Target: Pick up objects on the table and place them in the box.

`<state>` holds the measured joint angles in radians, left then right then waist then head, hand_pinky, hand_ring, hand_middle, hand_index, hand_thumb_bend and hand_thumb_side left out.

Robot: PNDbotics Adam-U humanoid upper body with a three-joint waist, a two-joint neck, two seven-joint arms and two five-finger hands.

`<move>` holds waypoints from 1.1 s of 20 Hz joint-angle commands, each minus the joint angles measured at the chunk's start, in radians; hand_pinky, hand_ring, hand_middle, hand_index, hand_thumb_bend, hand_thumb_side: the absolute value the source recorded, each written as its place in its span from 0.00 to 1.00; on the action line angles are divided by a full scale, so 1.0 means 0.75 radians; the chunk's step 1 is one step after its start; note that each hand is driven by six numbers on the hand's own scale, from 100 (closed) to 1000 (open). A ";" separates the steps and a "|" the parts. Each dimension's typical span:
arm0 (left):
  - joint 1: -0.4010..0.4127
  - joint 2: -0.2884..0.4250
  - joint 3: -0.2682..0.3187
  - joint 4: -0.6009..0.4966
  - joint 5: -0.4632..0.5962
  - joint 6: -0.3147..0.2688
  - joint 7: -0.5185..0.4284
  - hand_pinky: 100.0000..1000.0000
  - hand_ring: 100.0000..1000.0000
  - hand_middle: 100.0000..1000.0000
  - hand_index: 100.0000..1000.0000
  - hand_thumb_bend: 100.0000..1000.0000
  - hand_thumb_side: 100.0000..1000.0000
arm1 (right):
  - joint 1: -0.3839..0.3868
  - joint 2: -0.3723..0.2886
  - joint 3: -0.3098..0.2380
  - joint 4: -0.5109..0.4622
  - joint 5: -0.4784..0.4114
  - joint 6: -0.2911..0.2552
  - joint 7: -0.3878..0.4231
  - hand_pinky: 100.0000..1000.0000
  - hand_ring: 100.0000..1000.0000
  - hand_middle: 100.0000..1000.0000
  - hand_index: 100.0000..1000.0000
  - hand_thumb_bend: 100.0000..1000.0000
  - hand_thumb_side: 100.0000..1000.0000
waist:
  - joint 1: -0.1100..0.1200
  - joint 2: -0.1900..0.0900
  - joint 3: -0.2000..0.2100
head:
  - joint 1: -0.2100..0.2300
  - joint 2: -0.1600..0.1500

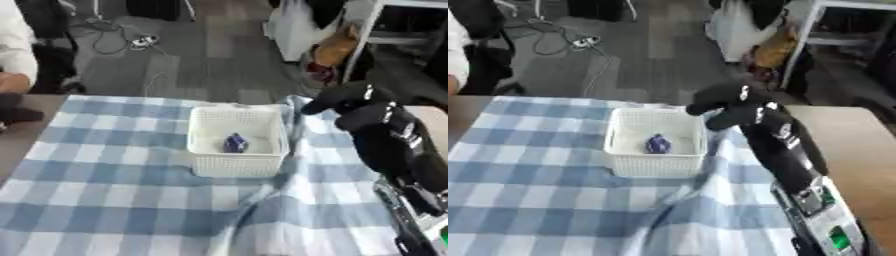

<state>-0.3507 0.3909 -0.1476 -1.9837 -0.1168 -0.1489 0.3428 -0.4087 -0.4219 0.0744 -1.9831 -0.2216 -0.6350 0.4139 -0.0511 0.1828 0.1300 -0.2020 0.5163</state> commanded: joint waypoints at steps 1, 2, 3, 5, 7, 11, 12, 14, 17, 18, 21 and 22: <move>-0.004 0.027 0.015 -0.022 -0.008 0.000 0.011 0.68 0.53 0.93 0.69 0.00 0.76 | -0.004 -0.003 -0.022 -0.023 -0.095 0.026 0.046 0.68 0.71 0.76 0.73 0.09 1.00 | 0.006 -0.028 -0.006 | 0.014 0.010; -0.003 0.027 0.015 -0.022 -0.009 -0.001 0.011 0.68 0.53 0.93 0.69 0.00 0.76 | -0.006 -0.003 -0.027 -0.023 -0.111 0.031 0.053 0.68 0.71 0.76 0.73 0.08 1.00 | 0.006 -0.030 -0.008 | 0.018 0.014; -0.003 0.026 0.015 -0.022 -0.009 -0.001 0.011 0.68 0.53 0.93 0.69 0.00 0.76 | -0.008 -0.003 -0.031 -0.023 -0.123 0.035 0.059 0.68 0.71 0.75 0.72 0.07 1.00 | 0.006 -0.033 -0.010 | 0.020 0.017; -0.003 0.025 0.013 -0.022 -0.007 -0.002 0.010 0.68 0.53 0.92 0.69 0.00 0.76 | -0.010 -0.004 -0.040 -0.023 -0.136 0.040 0.067 0.68 0.71 0.75 0.72 0.06 1.00 | 0.007 -0.039 -0.012 | 0.026 0.024; -0.004 0.022 0.011 -0.022 -0.005 -0.003 0.007 0.68 0.53 0.92 0.69 0.00 0.76 | -0.008 -0.008 -0.047 -0.023 -0.142 0.046 0.067 0.68 0.70 0.75 0.71 0.05 1.00 | 0.007 -0.045 -0.012 | 0.028 0.028; -0.006 0.018 0.008 -0.022 -0.001 -0.003 0.002 0.68 0.53 0.92 0.69 0.00 0.76 | -0.007 -0.013 -0.053 -0.023 -0.145 0.040 0.061 0.68 0.70 0.74 0.71 0.03 1.00 | 0.007 -0.052 -0.010 | 0.030 0.027; -0.007 0.017 0.008 -0.022 0.000 -0.004 0.002 0.68 0.53 0.92 0.69 0.00 0.76 | -0.005 -0.014 -0.053 -0.023 -0.145 0.038 0.059 0.68 0.70 0.74 0.71 0.03 1.00 | 0.007 -0.054 -0.009 | 0.030 0.025; -0.008 0.016 0.008 -0.022 0.001 -0.004 0.001 0.68 0.53 0.92 0.69 0.00 0.76 | -0.003 -0.016 -0.054 -0.023 -0.143 0.036 0.057 0.68 0.70 0.74 0.70 0.02 1.00 | 0.007 -0.055 -0.008 | 0.030 0.022; -0.009 0.015 0.009 -0.022 0.001 -0.005 0.001 0.68 0.53 0.92 0.69 0.00 0.76 | 0.000 -0.018 -0.054 -0.023 -0.133 0.033 0.055 0.68 0.69 0.74 0.70 0.01 1.00 | 0.007 -0.057 -0.006 | 0.033 0.011; -0.009 0.014 0.010 -0.022 0.001 -0.005 0.001 0.68 0.53 0.92 0.69 0.00 0.76 | 0.000 -0.018 -0.054 -0.023 -0.130 0.031 0.054 0.68 0.69 0.74 0.70 0.01 1.00 | 0.007 -0.057 -0.005 | 0.035 0.008; -0.011 0.014 0.012 -0.022 0.001 -0.007 0.003 0.68 0.53 0.92 0.69 0.00 0.76 | 0.002 -0.017 -0.053 -0.023 -0.122 0.029 0.052 0.68 0.69 0.74 0.69 0.00 1.00 | 0.006 -0.058 -0.003 | 0.043 0.002; -0.011 0.015 0.012 -0.022 0.001 -0.007 0.003 0.68 0.53 0.92 0.69 0.00 0.76 | 0.001 -0.017 -0.053 -0.023 -0.119 0.028 0.051 0.68 0.69 0.74 0.69 0.00 1.00 | 0.006 -0.058 -0.003 | 0.046 0.001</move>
<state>-0.3455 0.3910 -0.1464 -1.9837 -0.1186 -0.1533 0.3451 -0.4040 -0.4139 0.0436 -1.9831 -0.3144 -0.6103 0.4543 -0.0509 0.1567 0.1257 -0.1798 0.5292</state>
